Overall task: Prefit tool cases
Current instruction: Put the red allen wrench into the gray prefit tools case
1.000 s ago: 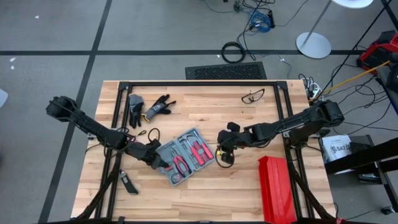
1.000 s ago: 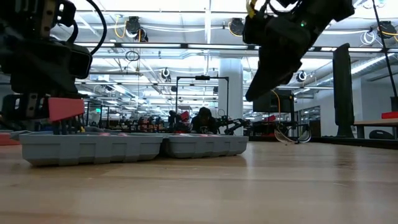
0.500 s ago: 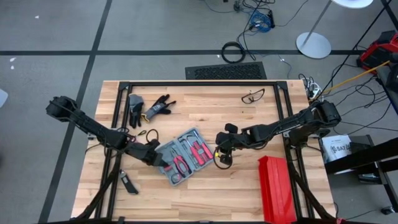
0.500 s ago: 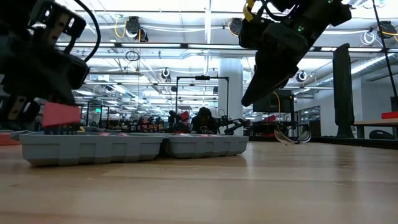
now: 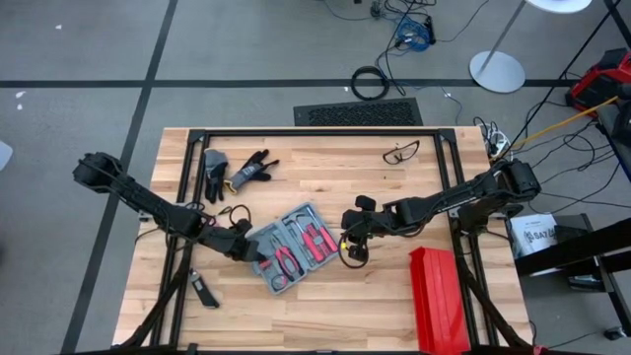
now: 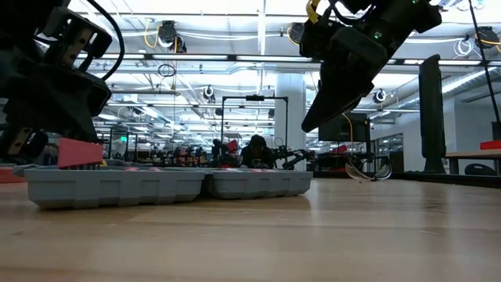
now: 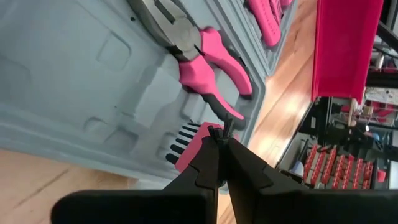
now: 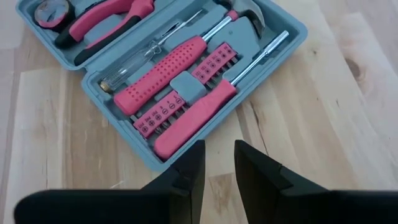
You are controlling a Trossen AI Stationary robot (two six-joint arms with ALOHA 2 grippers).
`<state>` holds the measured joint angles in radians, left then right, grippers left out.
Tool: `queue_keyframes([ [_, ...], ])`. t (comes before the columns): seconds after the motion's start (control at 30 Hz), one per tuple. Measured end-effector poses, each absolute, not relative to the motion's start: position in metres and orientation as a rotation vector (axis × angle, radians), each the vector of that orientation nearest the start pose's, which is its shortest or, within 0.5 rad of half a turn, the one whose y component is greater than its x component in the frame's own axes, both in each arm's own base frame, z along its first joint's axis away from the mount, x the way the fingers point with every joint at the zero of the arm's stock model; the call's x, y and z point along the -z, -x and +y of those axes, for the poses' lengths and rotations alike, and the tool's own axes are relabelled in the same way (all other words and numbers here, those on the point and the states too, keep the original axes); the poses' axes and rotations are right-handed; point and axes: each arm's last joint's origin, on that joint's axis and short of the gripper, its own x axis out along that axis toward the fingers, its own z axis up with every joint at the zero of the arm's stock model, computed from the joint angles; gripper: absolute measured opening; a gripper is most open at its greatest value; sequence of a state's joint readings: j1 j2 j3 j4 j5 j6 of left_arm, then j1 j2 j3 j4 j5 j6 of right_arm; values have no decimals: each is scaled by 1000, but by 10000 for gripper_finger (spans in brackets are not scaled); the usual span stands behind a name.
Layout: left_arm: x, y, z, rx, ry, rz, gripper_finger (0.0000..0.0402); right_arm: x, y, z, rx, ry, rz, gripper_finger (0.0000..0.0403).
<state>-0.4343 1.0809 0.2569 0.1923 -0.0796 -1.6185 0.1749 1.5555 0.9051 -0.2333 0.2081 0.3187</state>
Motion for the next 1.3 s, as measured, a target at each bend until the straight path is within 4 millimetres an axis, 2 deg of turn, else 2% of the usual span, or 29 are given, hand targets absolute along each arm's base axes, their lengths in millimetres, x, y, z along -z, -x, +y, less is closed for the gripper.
queue_keyframes([
  [0.23,-140,-168,-75,-240,1381,713,31,-193,-305,48,161,-116,851,80],
  [0.53,-140,-168,-75,-242,1378,709,116,-194,-306,48,156,-114,835,80],
  [0.67,-141,-169,-75,-232,1386,705,138,-195,-306,48,153,-113,826,80],
  [0.9,-144,-170,-76,-197,1439,722,146,-195,-307,47,149,-100,818,80],
  [1.3,-143,-170,-76,-234,1500,724,147,-196,-308,48,132,-74,807,80],
])
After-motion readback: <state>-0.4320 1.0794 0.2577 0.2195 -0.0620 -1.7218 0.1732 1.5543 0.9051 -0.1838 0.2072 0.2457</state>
